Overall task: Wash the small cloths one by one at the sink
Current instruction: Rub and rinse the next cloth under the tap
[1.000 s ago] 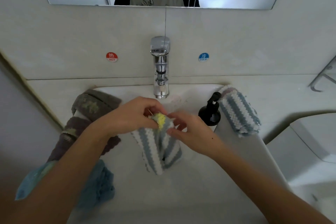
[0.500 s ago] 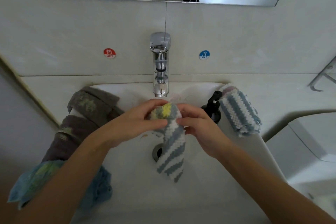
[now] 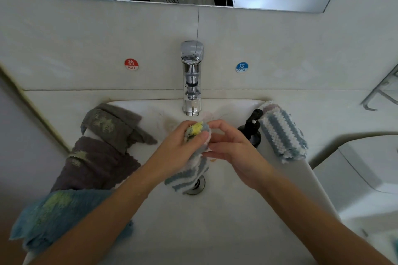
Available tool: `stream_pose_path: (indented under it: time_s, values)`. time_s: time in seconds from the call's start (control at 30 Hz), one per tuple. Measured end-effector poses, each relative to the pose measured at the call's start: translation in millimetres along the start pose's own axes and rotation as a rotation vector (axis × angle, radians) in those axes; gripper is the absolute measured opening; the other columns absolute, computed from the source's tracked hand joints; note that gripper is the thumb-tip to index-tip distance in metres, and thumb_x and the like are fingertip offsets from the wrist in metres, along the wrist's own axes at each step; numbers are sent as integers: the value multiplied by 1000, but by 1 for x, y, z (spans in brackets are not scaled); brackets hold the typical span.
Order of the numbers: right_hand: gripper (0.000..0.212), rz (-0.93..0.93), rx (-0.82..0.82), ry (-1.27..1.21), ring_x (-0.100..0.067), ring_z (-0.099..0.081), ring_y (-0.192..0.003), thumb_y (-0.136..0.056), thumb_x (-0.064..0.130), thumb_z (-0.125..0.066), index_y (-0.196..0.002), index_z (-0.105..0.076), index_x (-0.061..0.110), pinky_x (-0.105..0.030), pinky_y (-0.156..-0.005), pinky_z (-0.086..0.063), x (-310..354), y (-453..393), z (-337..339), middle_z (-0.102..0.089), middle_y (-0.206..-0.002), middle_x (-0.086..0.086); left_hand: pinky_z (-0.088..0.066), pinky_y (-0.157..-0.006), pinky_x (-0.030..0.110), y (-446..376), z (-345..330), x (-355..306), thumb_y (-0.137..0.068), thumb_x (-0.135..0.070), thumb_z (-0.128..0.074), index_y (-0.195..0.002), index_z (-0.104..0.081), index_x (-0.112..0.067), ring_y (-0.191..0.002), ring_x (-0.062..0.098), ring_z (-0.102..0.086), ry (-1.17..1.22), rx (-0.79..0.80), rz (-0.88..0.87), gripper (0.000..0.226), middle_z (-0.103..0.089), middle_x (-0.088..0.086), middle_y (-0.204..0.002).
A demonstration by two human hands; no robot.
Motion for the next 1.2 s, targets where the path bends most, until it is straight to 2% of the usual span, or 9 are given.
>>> stream_pose_path:
  time_s: [0.1,0.2,0.4,0.47,0.53,0.67,0.83,0.93,1.2]
  values:
    - [34,63,-12,131,-17,-65,-96,-89,-14,-51,-109,-63,11,-30,-86,-53,6,-1,1,-70,-103,-7,-44,-72,11,-1,2,1,-92,-37,-57,-103,-58,-35,-86,-6,-61,-20,-47,-35,12,-65,-15,-95]
    - [35,143,-156,347,-11,-64,-87,-88,-10,-54,-95,-68,21,-32,-70,-55,10,-1,9,-69,-95,4,-44,-69,13,-2,4,3,-91,-29,-62,-96,-59,-36,-79,-4,-59,-56,-63,-60,9,-63,-20,-84]
    - [23,531,-507,582,-1,-59,-84,-91,9,-57,-94,-60,32,-11,-64,-45,51,20,20,-61,-96,14,-40,-59,6,-4,9,4,-90,-23,-64,-84,-55,-37,-67,-5,-54,-88,-97,-101,17,-58,-26,-71]
    - [16,606,-488,649,-3,-58,-98,-92,24,-54,-107,-60,27,-16,-77,-50,69,17,16,-59,-106,11,-41,-60,6,-6,9,7,-90,-26,-63,-83,-55,-38,-67,-6,-54,-101,-100,-86,17,-59,-21,-73]
    - [32,634,-462,724,-3,-54,-111,-93,35,-51,-122,-56,22,-24,-91,-51,85,8,11,-54,-119,11,-41,-60,6,-8,10,10,-90,-28,-63,-83,-54,-39,-68,-7,-54,-113,-98,-62,15,-60,-14,-78]
    - [61,661,-367,866,-13,-38,-137,-92,49,-48,-143,-43,16,-26,-112,-33,117,-17,-5,-43,-146,2,-40,-59,9,-9,10,14,-90,-29,-62,-83,-51,-40,-68,-11,-53,-175,-91,-28,17,-58,-14,-79]
    - [70,534,-246,914,-11,-34,-141,-85,64,-39,-142,-47,25,-31,-114,-29,133,-56,-14,-43,-150,0,-42,-60,12,-6,9,10,-90,-30,-61,-84,-52,-36,-65,-8,-52,-158,-79,-49,13,-57,-13,-76]
    - [64,548,-251,954,-8,-46,-129,-88,62,-35,-132,-59,23,-31,-108,-38,136,-66,-12,-54,-138,3,-42,-62,18,-7,10,10,-90,-32,-61,-85,-53,-35,-63,-6,-52,-152,-95,-60,10,-57,-12,-76]
    - [54,544,-260,1029,-13,-53,-119,-95,52,-35,-132,-59,20,-24,-96,-39,137,-66,-14,-55,-135,-1,-44,-65,23,-6,11,9,-90,-32,-61,-85,-52,-35,-64,-1,-51,-152,-107,-56,11,-56,-12,-75]
Point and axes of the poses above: each hand's wrist, its own y-axis away from the middle knuckle, its own z-axis out of the back of the hand, x = y × z, the point moved 7 cm from there along -y, towards the middle knuckle
